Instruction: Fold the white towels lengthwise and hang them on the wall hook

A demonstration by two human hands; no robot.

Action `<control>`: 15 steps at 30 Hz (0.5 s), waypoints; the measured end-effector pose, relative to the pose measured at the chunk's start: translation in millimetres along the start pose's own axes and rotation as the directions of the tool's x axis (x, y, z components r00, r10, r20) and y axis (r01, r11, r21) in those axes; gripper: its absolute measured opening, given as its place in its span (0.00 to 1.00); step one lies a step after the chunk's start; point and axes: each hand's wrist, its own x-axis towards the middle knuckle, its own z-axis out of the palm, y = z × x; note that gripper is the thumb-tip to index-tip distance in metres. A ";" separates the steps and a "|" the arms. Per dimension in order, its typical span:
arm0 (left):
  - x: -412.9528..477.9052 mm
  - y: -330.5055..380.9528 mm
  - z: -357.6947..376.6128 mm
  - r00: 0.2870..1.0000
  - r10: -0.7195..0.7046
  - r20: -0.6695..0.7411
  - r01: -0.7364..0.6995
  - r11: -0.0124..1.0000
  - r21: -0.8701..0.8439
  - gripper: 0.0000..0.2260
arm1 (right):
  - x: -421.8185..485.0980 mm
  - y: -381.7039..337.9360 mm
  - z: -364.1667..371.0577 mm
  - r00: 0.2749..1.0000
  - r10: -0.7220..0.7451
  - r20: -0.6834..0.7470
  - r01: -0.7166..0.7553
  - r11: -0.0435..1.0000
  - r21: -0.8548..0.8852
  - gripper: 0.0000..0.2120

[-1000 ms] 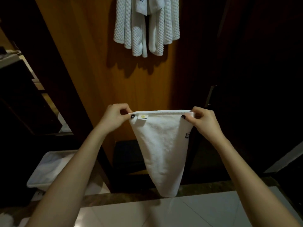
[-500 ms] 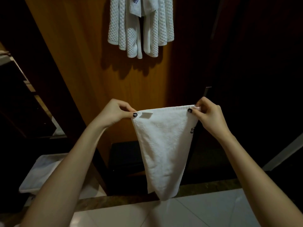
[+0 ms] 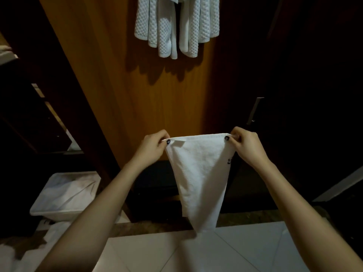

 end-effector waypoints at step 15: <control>13.0 33.4 -2.5 0.975 0.012 -0.222 -0.109 0.896 -0.430 0.09 | -9.8 -76.2 -13.7 0.943 -0.137 0.304 -0.074 0.803 0.592 0.09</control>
